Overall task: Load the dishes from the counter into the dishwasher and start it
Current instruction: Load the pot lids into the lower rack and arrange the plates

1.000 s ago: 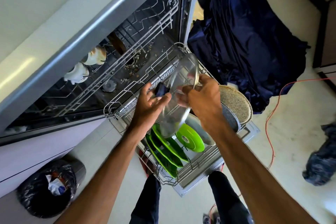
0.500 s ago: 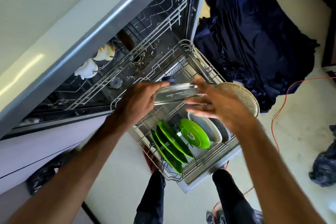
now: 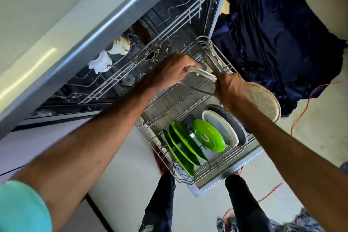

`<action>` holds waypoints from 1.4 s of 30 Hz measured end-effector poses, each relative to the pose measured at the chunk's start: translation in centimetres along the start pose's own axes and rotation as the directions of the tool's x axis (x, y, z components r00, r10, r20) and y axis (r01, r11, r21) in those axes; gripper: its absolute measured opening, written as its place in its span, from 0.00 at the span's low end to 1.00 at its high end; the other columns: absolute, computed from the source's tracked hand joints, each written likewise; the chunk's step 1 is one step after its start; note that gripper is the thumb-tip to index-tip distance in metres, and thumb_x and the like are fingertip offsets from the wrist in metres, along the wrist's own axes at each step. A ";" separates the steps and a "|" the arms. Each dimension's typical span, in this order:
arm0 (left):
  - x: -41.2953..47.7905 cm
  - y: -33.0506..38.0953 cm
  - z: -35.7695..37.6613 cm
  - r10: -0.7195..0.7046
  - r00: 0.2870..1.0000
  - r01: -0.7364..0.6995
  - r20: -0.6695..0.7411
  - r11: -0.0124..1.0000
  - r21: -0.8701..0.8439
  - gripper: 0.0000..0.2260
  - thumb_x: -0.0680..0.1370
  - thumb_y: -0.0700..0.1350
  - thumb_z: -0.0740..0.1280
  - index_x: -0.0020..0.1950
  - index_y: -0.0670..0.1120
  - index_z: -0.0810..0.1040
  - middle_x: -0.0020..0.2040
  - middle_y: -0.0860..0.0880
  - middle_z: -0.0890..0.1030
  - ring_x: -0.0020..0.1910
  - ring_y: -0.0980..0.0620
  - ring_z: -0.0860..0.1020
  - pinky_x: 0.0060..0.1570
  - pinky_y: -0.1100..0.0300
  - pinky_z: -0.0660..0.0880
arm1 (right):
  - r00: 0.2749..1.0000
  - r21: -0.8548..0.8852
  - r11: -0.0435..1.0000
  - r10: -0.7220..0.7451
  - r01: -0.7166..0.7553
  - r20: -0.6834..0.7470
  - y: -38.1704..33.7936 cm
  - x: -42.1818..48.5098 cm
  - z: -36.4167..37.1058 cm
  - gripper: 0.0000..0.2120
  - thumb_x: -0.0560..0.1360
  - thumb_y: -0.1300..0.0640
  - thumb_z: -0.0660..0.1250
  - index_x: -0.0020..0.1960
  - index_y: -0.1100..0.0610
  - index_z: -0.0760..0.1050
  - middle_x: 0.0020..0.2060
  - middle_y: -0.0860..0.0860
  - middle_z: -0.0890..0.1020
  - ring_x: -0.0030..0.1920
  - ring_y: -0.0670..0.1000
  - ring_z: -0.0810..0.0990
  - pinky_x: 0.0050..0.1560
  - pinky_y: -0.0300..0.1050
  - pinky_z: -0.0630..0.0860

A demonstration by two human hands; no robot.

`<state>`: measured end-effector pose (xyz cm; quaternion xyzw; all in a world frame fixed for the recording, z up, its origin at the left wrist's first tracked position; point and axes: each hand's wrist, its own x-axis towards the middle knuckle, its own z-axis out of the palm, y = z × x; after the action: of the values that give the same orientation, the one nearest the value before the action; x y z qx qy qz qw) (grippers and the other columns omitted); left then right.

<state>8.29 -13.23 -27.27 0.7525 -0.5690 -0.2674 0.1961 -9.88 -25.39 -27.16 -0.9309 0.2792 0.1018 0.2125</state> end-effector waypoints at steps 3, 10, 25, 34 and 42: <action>1.1 0.3 1.0 -0.013 0.988 0.013 -0.152 1.000 0.002 0.13 0.78 0.34 0.68 0.62 0.41 0.81 0.60 0.43 0.83 0.57 0.50 0.82 0.58 0.55 0.80 | 0.999 0.010 1.000 0.019 -0.018 -0.051 0.9 0.5 0.2 0.13 0.77 0.65 0.63 0.61 0.60 0.79 0.41 0.68 0.81 0.42 0.69 0.81 0.42 0.56 0.75; 0.1 1.0 3.3 -0.424 0.838 0.380 -0.342 0.905 -0.191 0.29 0.79 0.32 0.65 0.79 0.39 0.62 0.76 0.42 0.69 0.75 0.46 0.67 0.73 0.68 0.59 | 0.955 0.098 0.956 0.284 -0.276 -0.082 3.1 1.7 0.4 0.08 0.77 0.60 0.62 0.49 0.62 0.78 0.44 0.69 0.79 0.46 0.72 0.78 0.44 0.57 0.74; -2.7 -1.5 7.0 -0.548 0.810 0.458 -0.208 0.813 -0.361 0.17 0.75 0.30 0.67 0.63 0.40 0.78 0.59 0.42 0.82 0.57 0.47 0.81 0.57 0.51 0.80 | 0.951 0.094 0.951 0.302 -0.296 -0.060 0.8 4.5 0.8 0.10 0.80 0.58 0.62 0.57 0.62 0.76 0.53 0.66 0.78 0.54 0.67 0.77 0.53 0.57 0.74; -2.5 -1.1 7.2 -0.525 0.842 0.465 -0.123 0.822 -0.328 0.16 0.76 0.30 0.66 0.63 0.37 0.79 0.60 0.42 0.82 0.58 0.49 0.81 0.48 0.82 0.69 | 0.969 0.060 0.968 0.246 -0.245 -0.016 0.2 6.4 0.2 0.13 0.81 0.54 0.63 0.59 0.63 0.74 0.55 0.64 0.77 0.55 0.65 0.77 0.53 0.57 0.76; -3.0 -1.1 8.0 -0.550 0.834 0.498 -0.039 0.782 -0.373 0.15 0.77 0.31 0.64 0.62 0.38 0.80 0.60 0.42 0.83 0.55 0.55 0.80 0.45 0.83 0.69 | 0.961 0.046 0.962 0.267 -0.271 0.076 0.9 7.4 -1.5 0.16 0.80 0.58 0.63 0.64 0.66 0.72 0.60 0.67 0.73 0.59 0.67 0.76 0.59 0.62 0.77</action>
<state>3.52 -9.94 -33.63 0.8516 -0.2645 -0.3519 0.2845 -4.17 -30.24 -28.41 -0.8740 0.3981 0.1542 0.2321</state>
